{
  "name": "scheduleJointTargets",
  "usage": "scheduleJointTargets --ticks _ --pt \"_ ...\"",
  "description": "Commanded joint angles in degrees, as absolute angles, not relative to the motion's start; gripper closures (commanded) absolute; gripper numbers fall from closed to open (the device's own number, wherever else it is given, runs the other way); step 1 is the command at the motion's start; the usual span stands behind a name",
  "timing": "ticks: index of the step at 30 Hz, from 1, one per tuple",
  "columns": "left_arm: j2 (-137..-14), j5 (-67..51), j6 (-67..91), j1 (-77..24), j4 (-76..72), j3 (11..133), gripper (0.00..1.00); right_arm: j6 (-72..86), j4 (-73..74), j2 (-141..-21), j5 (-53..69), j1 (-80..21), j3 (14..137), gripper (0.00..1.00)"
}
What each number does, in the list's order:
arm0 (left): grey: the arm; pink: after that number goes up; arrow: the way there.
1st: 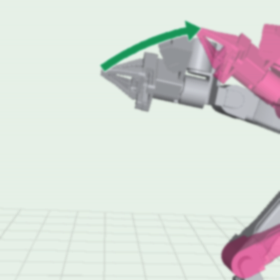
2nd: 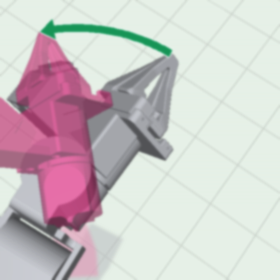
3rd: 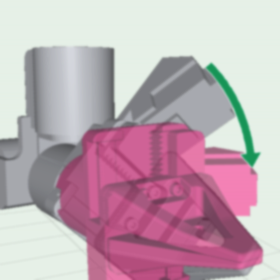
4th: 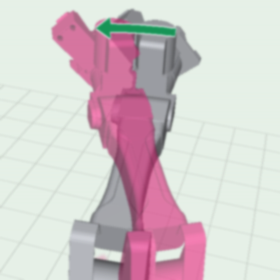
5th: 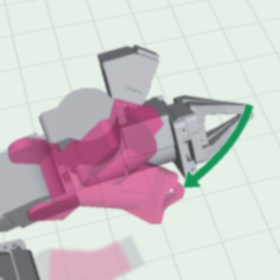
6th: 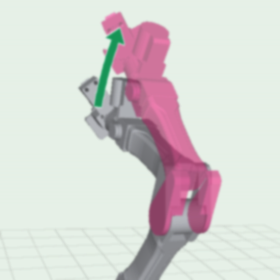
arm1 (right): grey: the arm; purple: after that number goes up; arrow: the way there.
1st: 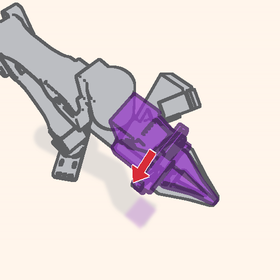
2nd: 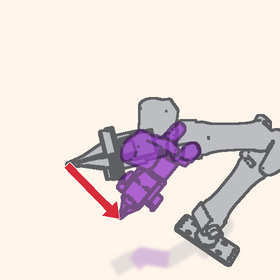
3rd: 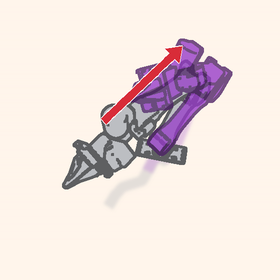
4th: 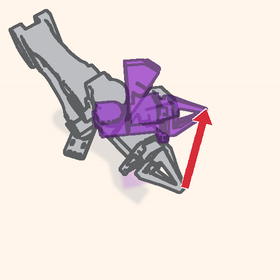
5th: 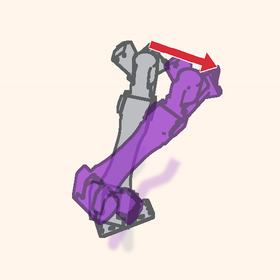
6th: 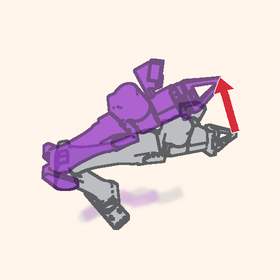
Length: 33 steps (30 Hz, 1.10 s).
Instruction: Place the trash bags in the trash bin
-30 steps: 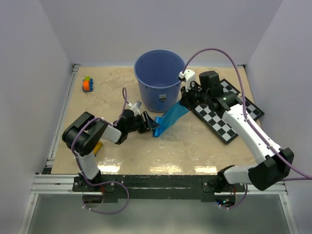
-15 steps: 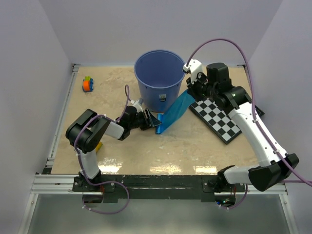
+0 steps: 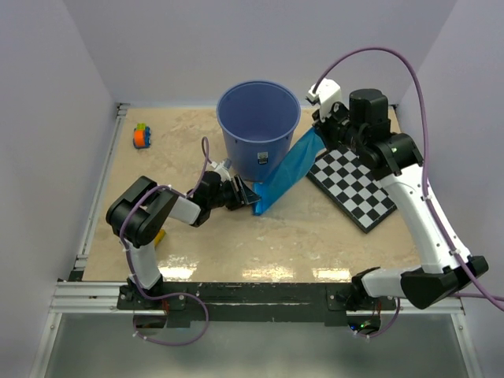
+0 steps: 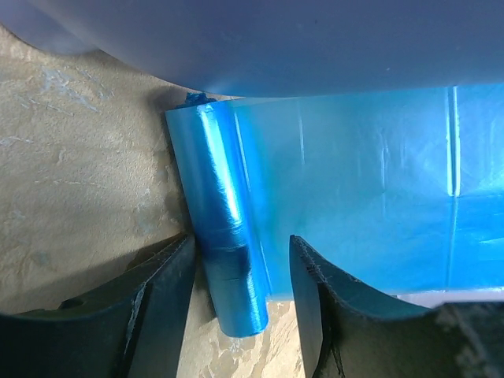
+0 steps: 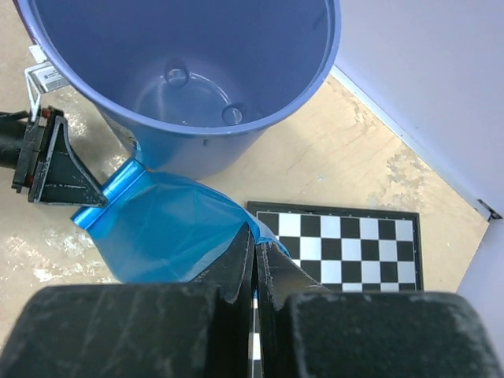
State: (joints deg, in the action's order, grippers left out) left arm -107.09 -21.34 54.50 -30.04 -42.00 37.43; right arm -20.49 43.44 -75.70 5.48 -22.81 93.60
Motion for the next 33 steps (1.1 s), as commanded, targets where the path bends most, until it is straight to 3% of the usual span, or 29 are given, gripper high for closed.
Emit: scheduleJointTargets --ticks 1,8,22,26,33 --pt "-110.8 -15.1 51.9 -30.0 -28.8 35.7 0.43 -21.2 44.5 -74.2 4.4 -22.1 97.1 1.00" --pt "-111.4 -15.3 52.0 -30.1 -27.9 36.3 0.43 -21.3 44.9 -75.1 5.6 -19.3 100.2 1.00" --pt "-115.7 -12.6 49.5 -31.1 -20.1 41.6 0.57 -19.9 42.5 -73.2 1.9 -18.5 92.6 1.00" --pt "-116.5 -11.3 49.0 -32.0 -18.4 42.7 0.53 -19.5 41.7 -72.0 -1.7 -18.0 91.1 1.00" --pt "-117.0 -11.4 48.5 -32.1 -18.4 43.4 0.49 -22.1 41.8 -72.9 -0.6 -17.6 99.0 1.00"
